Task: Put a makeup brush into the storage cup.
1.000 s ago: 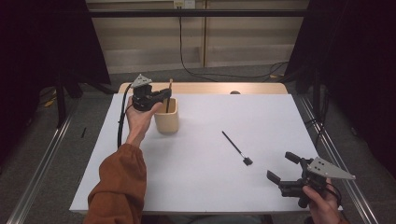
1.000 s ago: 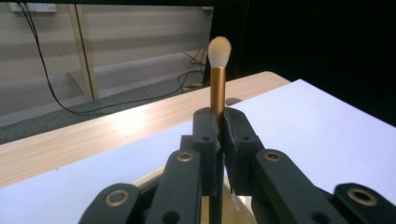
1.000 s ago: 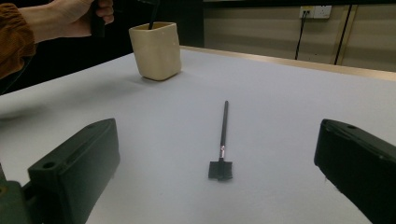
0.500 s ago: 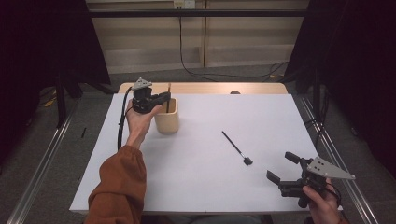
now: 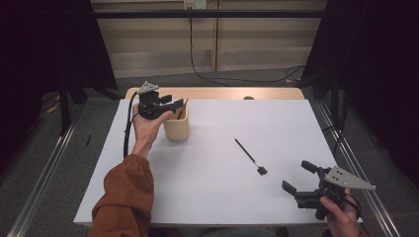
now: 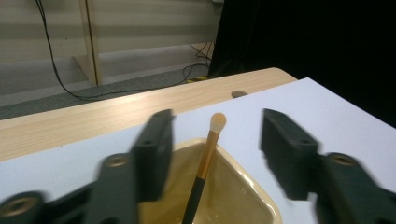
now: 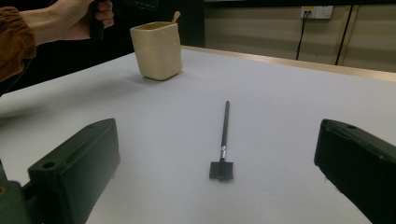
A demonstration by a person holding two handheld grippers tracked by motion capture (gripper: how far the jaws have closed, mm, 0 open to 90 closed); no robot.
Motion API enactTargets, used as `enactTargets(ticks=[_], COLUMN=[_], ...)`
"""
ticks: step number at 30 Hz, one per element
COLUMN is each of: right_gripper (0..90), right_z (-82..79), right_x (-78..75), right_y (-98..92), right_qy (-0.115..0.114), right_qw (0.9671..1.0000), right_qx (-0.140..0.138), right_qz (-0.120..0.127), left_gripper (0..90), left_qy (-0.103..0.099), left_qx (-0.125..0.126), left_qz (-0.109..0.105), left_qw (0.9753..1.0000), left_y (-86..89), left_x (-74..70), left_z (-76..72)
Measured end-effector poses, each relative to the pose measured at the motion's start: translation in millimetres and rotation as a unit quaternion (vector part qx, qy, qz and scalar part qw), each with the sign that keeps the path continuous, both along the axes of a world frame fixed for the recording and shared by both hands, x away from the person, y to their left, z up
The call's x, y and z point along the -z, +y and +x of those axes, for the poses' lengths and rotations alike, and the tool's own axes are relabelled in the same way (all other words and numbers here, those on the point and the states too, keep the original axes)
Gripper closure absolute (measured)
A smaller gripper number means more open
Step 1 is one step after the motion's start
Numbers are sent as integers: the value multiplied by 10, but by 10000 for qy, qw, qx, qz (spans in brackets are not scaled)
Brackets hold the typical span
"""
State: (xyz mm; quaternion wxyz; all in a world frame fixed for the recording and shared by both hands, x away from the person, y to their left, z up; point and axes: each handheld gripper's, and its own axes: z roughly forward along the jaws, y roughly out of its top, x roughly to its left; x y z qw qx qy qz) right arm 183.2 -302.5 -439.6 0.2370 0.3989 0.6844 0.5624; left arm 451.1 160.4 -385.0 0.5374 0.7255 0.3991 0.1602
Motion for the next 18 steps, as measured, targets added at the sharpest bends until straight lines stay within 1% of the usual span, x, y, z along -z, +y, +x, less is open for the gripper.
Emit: enactTargets(ticks=[3,7,8,9,10,13,14,15,18], right_gripper=[0,0,0,0,0,0,0,0,0], right_z=[1,1,1,1,1,3,4,3,2], right_x=[0,0,-1,-1,-1,0,0,-1,-2], right_y=[1,2,3,3,3,3,3,3,2], right_qy=[0,0,-1,-1,-22,-15,-12,-14,-17], right_qw=[10000,10000,10000,10000,10000,10000,10000,10000,10000], right_qx=[-2,2,4,4,1,-2,-1,-3,1], right_qz=[-3,-8,-10,-10,-10,-18,-19,-21,-19], left_gripper=[262,123,101,73,49,22,23,32,23], left_qy=[-26,-82,-76,-76,-59,-103,-130,-135,-181], left_qx=[-11,29,88,88,133,169,148,137,190], left_qz=[9,16,-38,-38,-148,-140,-76,-102,-159], left_qw=[10000,10000,9999,9999,9998,9997,9998,9998,9995], left_y=[-11,-36,-38,-38,-41,-46,-51,-52,-31], left_x=[-18,-38,-46,-46,-61,-80,-101,-111,-136], left_z=[-17,-45,-54,-54,-72,-105,-131,-144,-187])
